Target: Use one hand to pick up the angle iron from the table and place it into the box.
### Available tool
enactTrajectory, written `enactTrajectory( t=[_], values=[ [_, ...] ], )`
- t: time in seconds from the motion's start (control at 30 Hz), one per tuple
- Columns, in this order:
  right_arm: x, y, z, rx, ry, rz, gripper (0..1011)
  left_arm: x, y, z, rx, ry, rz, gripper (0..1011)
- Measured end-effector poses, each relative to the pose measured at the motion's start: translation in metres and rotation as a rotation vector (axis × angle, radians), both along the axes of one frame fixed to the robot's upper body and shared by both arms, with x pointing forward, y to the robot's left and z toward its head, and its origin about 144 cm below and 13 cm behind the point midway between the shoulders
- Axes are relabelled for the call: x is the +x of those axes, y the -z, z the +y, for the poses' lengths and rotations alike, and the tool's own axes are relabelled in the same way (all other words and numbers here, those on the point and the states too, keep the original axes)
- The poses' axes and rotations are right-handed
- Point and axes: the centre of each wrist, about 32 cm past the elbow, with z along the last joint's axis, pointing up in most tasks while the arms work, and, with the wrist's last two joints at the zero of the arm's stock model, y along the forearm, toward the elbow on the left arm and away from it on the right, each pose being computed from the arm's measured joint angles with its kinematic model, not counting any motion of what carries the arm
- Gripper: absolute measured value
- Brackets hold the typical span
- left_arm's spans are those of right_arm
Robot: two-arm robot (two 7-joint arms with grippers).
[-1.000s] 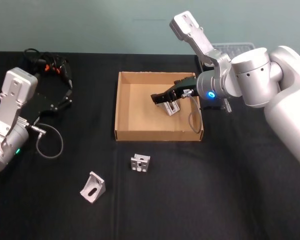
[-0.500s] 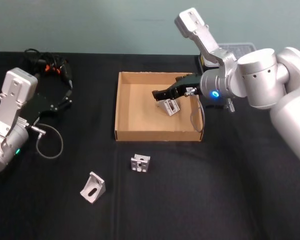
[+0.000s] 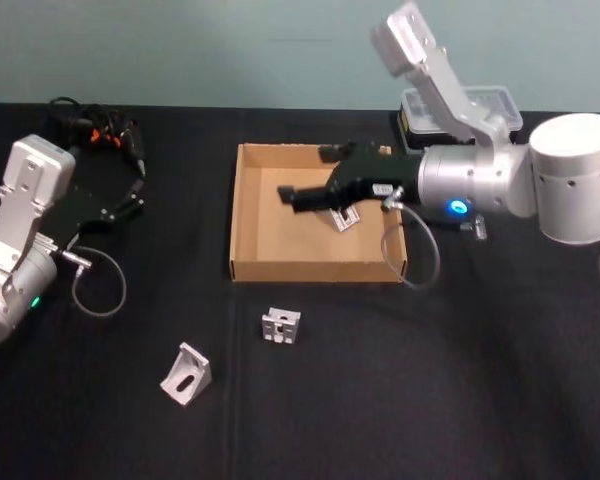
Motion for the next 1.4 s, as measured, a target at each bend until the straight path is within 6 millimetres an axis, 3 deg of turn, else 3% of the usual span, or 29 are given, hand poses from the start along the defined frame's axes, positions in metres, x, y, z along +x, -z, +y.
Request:
enactTrajectory(
  t=[0.23, 0.67, 1.4],
  values=[
    [-0.019, 0.009, -0.007, -0.044, -0.218, -0.032, 1004, 0.000, 0.000, 0.000, 0.000, 0.000, 0.000, 1000],
    [-0.025, 0.023, -0.006, -0.152, -0.414, 0.013, 1004, 0.000, 0.000, 0.000, 0.000, 0.000, 0.000, 1000],
    [-0.022, 0.039, 0.028, -0.271, -0.376, 0.083, 1004, 0.000, 0.000, 0.000, 0.000, 0.000, 0.000, 1000]
  ],
)
